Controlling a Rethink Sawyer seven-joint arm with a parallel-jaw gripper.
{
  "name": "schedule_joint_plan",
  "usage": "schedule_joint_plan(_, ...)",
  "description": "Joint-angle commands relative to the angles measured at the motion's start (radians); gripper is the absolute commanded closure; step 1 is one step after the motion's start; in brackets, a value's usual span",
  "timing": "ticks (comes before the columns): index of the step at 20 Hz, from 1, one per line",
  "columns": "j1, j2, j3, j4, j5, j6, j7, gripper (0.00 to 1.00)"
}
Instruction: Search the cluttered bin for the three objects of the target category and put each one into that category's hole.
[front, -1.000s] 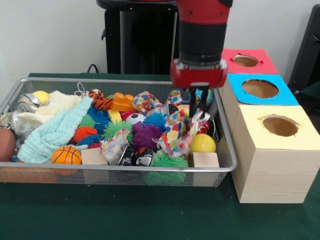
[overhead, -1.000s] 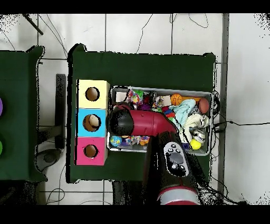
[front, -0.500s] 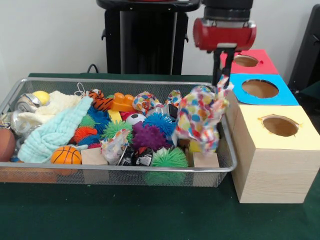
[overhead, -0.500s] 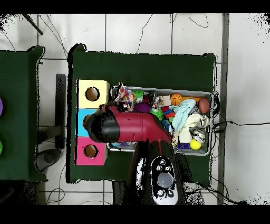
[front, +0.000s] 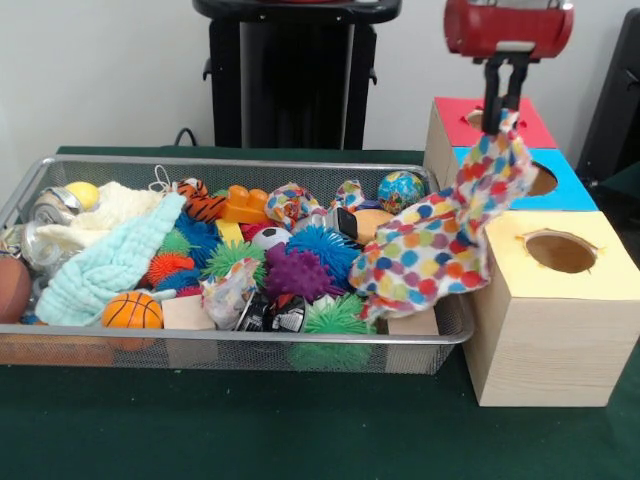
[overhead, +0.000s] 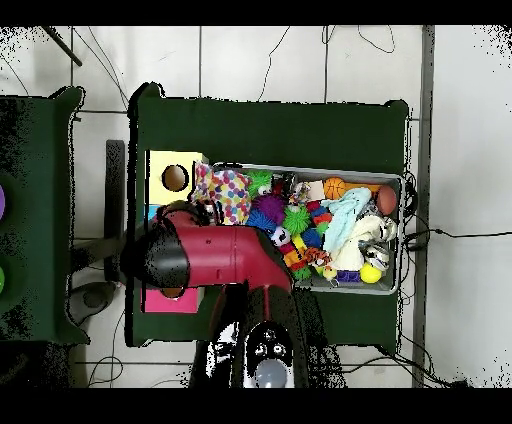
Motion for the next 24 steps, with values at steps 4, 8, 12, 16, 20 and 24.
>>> schedule_joint_plan(4,0.149,-0.050,-0.097,0.108,0.122,0.213,0.365,1.00)
schedule_joint_plan(8,0.212,-0.085,-0.141,0.083,0.145,0.309,0.407,1.00)
schedule_joint_plan(12,0.292,-0.146,-0.197,0.030,0.144,0.454,0.481,1.00)
schedule_joint_plan(16,0.337,-0.195,-0.218,-0.030,0.144,0.604,0.536,1.00)
schedule_joint_plan(20,0.357,-0.220,-0.214,-0.071,0.154,0.695,0.581,1.00)
schedule_joint_plan(24,0.354,-0.214,-0.194,-0.098,0.165,0.700,0.594,1.00)
